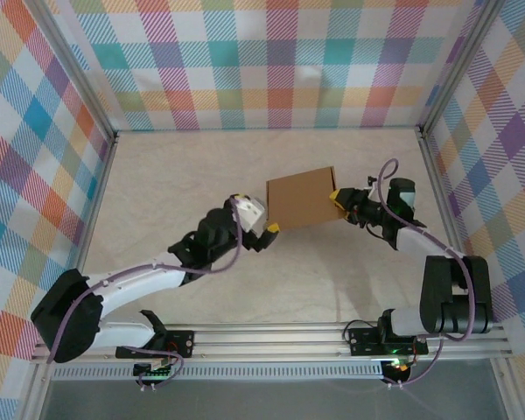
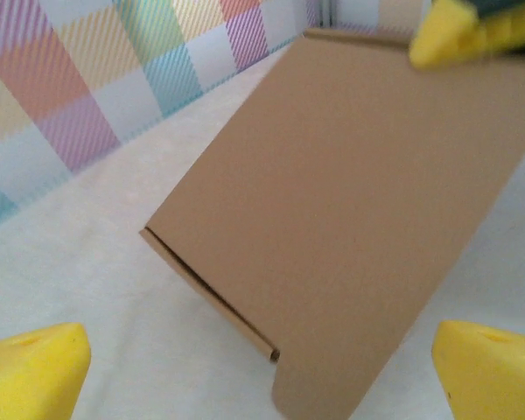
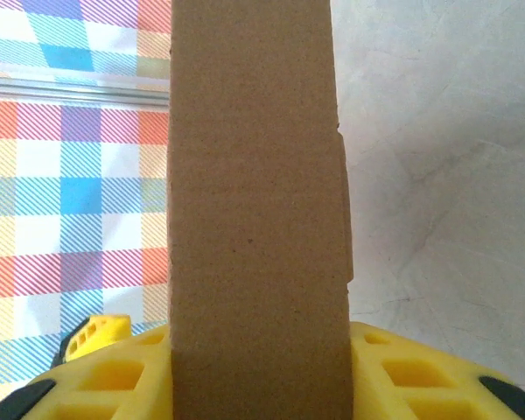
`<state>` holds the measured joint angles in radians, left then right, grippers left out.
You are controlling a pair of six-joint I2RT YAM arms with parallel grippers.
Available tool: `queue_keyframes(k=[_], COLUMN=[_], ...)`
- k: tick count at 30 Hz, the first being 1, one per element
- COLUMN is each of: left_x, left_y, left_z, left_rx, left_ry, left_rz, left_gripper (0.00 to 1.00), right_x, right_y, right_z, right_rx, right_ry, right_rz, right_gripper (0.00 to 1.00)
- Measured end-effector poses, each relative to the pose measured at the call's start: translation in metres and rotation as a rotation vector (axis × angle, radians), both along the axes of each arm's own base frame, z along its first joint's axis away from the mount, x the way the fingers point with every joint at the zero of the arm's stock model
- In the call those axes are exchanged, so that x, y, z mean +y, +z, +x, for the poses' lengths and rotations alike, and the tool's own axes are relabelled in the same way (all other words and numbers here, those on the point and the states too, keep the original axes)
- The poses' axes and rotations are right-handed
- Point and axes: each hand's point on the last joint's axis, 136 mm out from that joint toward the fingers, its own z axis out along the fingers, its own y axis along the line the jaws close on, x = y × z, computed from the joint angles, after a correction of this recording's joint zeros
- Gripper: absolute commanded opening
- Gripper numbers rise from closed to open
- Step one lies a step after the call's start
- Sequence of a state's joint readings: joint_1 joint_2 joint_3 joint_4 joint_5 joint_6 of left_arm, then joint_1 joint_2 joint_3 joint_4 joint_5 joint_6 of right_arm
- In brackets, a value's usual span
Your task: Fold the paper box
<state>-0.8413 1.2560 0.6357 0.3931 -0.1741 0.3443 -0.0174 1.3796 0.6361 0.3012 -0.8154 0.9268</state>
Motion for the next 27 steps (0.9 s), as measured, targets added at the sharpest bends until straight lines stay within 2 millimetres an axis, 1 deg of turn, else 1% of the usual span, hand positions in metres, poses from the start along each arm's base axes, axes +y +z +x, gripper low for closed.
queue_keyframes(k=[5,7,10,14,15,16,18,20,24,27], left_x=[-0.016,-0.023,-0.027,-0.032,-0.033,-0.035,-0.039,-0.042,-0.041,-0.038], left_y=[-0.011,-0.021,-0.038,-0.054,-0.057,-0.059,-0.062,-0.062,-0.051,-0.049], left_z=[-0.008,-0.009,-0.003,0.01,0.013,0.016,0.022,0.027,0.034,0.039], left_rx=[-0.27,-0.338,-0.403,-0.477,-0.494,-0.51,-0.541,-0.56,-0.583,-0.58], left_ry=[-0.02,-0.027,-0.023,0.012,0.021,0.031,0.05,0.068,0.107,0.125], left_rz=[0.295,0.396,0.524,0.633,0.648,0.66,0.676,0.68,0.65,0.638], left_gripper=[1.0,0.94,0.9,0.88,0.86,0.83,0.82,0.78,0.7,0.64], right_x=[-0.001,-0.001,-0.001,-0.001,-0.001,-0.001,-0.001,0.0,-0.001,-0.001], right_y=[0.005,0.006,0.007,0.011,0.012,0.014,0.017,0.021,0.029,0.033], right_z=[-0.001,-0.002,-0.004,-0.005,-0.005,-0.005,-0.006,-0.008,-0.012,-0.015], right_rx=[0.02,0.031,0.039,0.043,0.044,0.043,0.043,0.037,0.016,0.01], right_ry=[-0.008,-0.01,-0.013,-0.019,-0.021,-0.022,-0.023,-0.023,-0.025,-0.025], right_rz=[0.009,0.014,0.02,0.031,0.033,0.036,0.044,0.048,0.049,0.049], right_gripper=[0.35,0.35,0.35,0.35,0.35,0.35,0.35,0.35,0.35,0.35])
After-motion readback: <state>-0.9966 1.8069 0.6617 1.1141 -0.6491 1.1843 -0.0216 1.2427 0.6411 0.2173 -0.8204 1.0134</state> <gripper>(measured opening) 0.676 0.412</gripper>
